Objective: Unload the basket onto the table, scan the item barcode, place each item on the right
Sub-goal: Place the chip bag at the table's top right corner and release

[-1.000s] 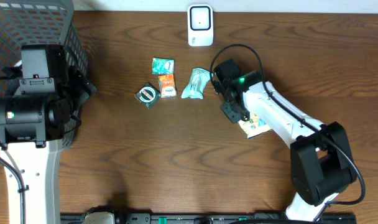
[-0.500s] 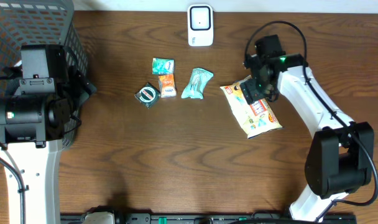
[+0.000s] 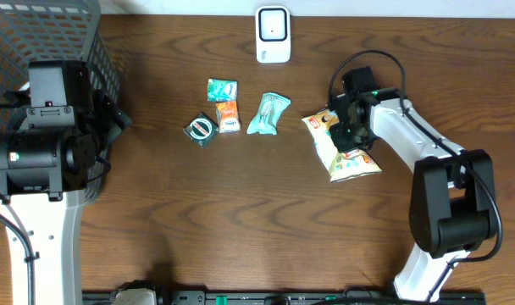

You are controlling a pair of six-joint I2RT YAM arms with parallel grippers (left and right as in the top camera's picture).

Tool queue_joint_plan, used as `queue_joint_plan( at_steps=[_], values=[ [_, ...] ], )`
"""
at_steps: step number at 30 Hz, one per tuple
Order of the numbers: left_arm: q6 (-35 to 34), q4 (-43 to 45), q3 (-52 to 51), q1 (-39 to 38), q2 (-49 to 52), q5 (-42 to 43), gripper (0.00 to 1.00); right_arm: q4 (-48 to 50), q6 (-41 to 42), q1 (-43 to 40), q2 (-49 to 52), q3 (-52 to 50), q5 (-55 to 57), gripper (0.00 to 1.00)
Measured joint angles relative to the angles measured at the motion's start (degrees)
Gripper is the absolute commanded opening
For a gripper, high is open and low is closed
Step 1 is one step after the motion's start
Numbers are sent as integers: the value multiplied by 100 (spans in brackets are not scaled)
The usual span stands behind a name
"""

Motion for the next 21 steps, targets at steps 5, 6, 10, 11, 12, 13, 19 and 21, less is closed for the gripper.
queue_joint_plan(
  at_steps=[5, 6, 10, 11, 12, 13, 19, 21],
  values=[
    [0, 2, 0, 0, 0, 0, 98, -273, 402, 33, -44, 225, -31, 1],
    [0, 0, 0, 0, 0, 0, 98, -293, 496, 52, -44, 337, -48, 1],
    [0, 0, 0, 0, 0, -2, 98, 11, 691, 203, -164, 1001, -87, 1],
    [0, 2, 0, 0, 0, 0, 98, 85, 688, 236, -203, 1143, -94, 1],
    [0, 2, 0, 0, 0, 0, 98, 197, 684, 284, -251, 1325, -98, 1],
    [0, 0, 0, 0, 0, 0, 98, 391, 667, 354, -313, 1502, -101, 1],
    [0, 0, 0, 0, 0, 0, 98, 2603, 645, 796, -426, 1716, -120, 1],
    [0, -2, 0, 0, 0, 0, 98, 3158, 660, 898, -413, 1720, -129, 1]
  ],
)
